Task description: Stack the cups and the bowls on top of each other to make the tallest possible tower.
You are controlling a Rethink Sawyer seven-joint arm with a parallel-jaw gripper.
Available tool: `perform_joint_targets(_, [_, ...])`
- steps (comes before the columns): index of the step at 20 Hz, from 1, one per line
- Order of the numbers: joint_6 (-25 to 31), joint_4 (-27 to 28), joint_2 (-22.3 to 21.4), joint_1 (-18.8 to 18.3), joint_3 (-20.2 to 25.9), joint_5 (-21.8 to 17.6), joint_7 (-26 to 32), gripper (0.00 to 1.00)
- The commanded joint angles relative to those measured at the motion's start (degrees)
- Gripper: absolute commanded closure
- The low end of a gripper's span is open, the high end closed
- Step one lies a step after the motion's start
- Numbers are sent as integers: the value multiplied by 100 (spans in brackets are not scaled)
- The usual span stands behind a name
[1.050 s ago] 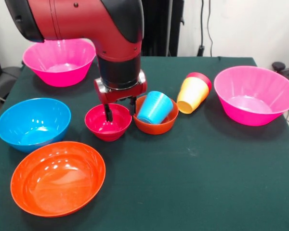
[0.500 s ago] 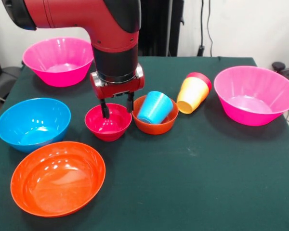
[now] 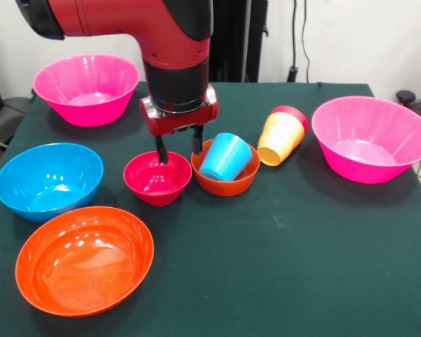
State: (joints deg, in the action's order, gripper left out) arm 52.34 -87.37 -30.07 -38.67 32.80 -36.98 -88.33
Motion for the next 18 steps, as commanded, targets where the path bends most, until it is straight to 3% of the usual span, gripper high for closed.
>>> perform_joint_targets(1, [52, -375, 47, 247, -196, 41, -64, 0])
perform_joint_targets(8, [-205, -12, 541, 340, -317, -152, -93, 0])
perform_joint_targets(18, [-248, 237, 708, 508, -535, -296, -202, 0])
